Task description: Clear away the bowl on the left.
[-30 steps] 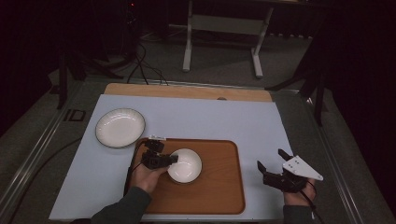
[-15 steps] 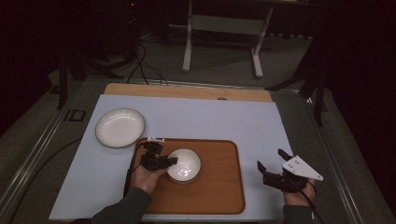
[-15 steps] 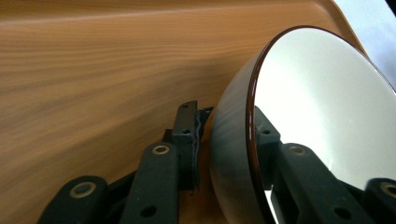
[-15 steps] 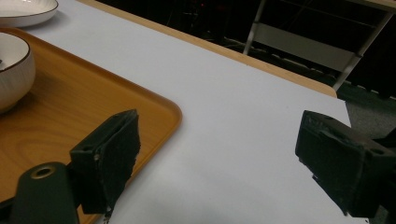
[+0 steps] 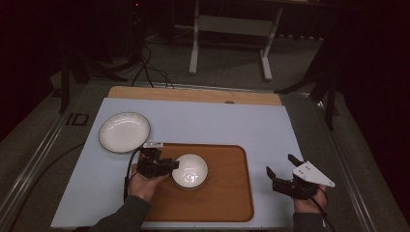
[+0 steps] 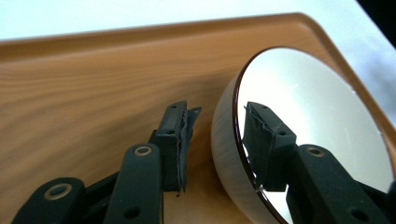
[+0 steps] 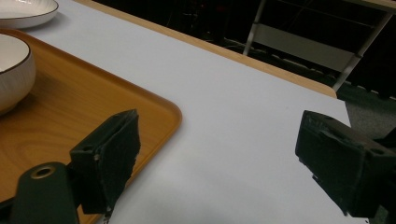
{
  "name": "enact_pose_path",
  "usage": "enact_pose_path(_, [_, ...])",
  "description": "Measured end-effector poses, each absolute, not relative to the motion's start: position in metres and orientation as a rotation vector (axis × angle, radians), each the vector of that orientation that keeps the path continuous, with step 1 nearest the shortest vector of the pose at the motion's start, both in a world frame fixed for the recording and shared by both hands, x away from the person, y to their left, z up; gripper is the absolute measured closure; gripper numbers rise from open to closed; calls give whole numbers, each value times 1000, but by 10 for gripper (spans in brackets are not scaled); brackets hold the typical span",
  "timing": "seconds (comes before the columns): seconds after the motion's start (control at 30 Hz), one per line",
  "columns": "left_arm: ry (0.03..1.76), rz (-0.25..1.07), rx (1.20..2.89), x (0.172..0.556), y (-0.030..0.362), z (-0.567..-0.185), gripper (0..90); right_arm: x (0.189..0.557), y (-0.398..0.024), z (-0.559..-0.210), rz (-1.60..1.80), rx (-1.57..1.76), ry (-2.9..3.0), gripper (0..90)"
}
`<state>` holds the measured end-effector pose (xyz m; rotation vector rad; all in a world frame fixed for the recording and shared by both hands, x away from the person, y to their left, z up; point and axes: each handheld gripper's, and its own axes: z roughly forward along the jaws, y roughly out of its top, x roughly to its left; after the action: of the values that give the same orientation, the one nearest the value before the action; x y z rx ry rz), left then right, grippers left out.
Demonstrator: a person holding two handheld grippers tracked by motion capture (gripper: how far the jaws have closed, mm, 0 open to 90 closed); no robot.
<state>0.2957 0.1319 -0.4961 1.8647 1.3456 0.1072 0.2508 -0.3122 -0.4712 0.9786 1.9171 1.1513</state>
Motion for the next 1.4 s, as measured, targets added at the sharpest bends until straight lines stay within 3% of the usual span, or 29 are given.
enact_pose_path(0.3, [1303,257,1834,286,162,-479,528,251,-312,-472,1149,980,1923,134])
enact_pose_path(0.93, [1377,615,1751,264,226,-468,384,253,-314,-472,1157,1001,1919,134])
enact_pose_path(1.4, [1467,755,1663,256,271,-468,343,256,-319,-473,1163,1016,1907,134])
